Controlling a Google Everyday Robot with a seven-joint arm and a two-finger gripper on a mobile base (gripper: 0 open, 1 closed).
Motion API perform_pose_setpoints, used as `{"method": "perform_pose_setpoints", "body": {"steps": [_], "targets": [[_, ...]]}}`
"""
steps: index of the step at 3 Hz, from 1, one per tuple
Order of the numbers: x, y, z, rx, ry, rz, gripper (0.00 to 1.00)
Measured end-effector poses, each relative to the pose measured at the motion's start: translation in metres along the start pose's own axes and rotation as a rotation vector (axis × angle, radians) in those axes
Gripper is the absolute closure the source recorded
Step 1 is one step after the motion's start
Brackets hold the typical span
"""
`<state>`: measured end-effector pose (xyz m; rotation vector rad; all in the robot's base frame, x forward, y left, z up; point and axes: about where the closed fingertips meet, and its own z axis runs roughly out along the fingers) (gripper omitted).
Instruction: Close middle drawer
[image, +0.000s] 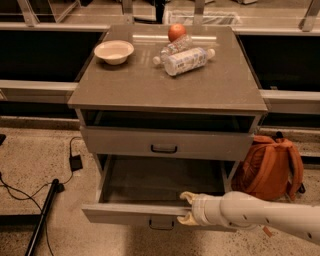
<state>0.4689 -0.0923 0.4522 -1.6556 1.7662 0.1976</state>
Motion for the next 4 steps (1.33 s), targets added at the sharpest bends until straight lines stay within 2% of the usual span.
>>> {"method": "perform_pose_setpoints", "body": {"steps": [1,2,3,4], "targets": [[-0.008,-0.033,-0.007,0.036,0.0,-0.022,0.38],[-0.014,-0.035,-0.019,0.043,-0.017,-0.037,0.41],[-0.016,0.018,-0.034,-0.021,-0.09,-0.025,0.67],[-0.012,0.06,-0.048,-0.076,-0.132,-0.002,0.9]]}}
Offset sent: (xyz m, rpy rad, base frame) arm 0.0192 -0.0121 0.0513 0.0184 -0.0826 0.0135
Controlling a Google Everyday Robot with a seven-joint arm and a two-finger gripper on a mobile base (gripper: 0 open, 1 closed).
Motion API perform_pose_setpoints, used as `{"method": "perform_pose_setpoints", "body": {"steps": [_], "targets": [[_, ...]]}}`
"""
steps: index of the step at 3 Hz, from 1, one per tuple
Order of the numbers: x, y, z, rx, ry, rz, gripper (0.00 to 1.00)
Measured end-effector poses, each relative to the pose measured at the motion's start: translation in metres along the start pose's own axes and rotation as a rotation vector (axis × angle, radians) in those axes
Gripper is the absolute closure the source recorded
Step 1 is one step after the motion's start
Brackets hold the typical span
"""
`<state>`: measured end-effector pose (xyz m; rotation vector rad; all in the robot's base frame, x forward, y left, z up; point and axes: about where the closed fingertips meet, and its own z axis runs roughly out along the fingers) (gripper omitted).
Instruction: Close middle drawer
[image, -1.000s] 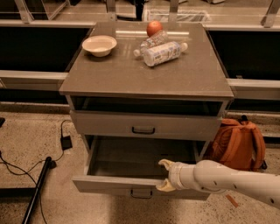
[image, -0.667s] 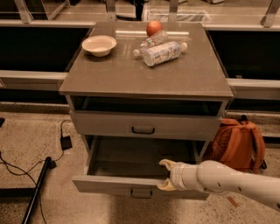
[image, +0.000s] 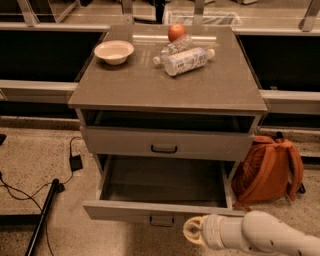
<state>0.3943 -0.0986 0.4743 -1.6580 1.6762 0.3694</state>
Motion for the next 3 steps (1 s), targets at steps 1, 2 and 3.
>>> {"method": "perform_pose_setpoints", "body": {"steps": [1,2,3], "targets": [[0.014,0.034,0.01,-0.046,0.012,0.035,1.0],[0.015,0.035,0.011,-0.046,0.013,0.036,1.0],[0.031,0.028,0.024,0.0,0.012,0.051,1.0]]}}
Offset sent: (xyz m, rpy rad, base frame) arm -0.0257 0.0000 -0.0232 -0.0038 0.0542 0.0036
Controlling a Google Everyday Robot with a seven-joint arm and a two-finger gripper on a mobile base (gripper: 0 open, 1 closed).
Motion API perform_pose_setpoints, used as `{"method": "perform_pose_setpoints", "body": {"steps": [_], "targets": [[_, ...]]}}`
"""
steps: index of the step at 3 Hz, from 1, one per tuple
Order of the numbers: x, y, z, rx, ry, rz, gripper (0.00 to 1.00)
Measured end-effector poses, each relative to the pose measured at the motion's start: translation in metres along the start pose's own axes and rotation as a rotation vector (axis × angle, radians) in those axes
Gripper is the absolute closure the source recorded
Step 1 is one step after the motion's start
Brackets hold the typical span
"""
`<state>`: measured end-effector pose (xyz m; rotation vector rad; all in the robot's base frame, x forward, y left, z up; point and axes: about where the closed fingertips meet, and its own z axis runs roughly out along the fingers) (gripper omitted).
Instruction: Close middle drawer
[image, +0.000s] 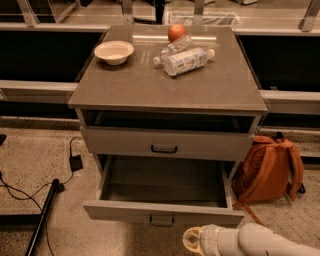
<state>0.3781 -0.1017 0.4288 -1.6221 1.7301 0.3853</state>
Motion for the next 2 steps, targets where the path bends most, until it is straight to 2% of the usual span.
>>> {"method": "perform_pose_setpoints", "body": {"steps": [1,2], "targets": [[0.0137,-0.0079,0.0065,0.087,0.0,0.0,1.0],[0.0152,-0.0084,0.0071,0.094,0.001,0.003,1.0]]}}
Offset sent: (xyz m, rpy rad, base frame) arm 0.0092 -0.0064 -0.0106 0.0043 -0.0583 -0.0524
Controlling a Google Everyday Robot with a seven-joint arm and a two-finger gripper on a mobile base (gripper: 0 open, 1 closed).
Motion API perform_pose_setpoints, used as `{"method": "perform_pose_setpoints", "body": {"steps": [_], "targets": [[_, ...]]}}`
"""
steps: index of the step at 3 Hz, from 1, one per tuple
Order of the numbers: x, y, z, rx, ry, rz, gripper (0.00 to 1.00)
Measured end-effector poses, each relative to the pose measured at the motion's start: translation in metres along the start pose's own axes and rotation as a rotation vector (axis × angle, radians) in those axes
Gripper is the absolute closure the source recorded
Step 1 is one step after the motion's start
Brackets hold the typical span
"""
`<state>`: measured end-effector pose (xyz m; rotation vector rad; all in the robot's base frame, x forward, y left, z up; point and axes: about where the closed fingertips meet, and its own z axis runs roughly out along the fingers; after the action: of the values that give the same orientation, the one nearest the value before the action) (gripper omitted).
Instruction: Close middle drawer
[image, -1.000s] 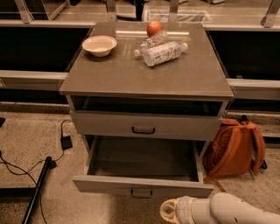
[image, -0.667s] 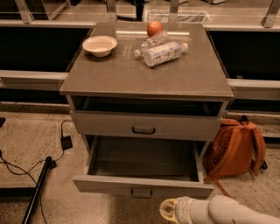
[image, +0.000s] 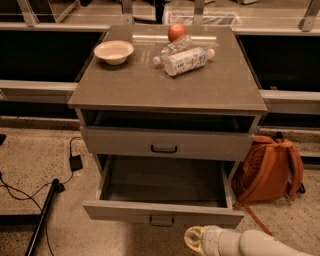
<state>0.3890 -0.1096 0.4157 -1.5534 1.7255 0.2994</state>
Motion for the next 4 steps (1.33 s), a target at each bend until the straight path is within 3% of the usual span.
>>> {"method": "perform_pose_setpoints", "body": {"steps": [2,4], "targets": [[0.03,-0.046,0.028,0.137,-0.036,-0.001,1.0],[0.045,-0.076,0.046,0.189,-0.058,0.02,1.0]]}}
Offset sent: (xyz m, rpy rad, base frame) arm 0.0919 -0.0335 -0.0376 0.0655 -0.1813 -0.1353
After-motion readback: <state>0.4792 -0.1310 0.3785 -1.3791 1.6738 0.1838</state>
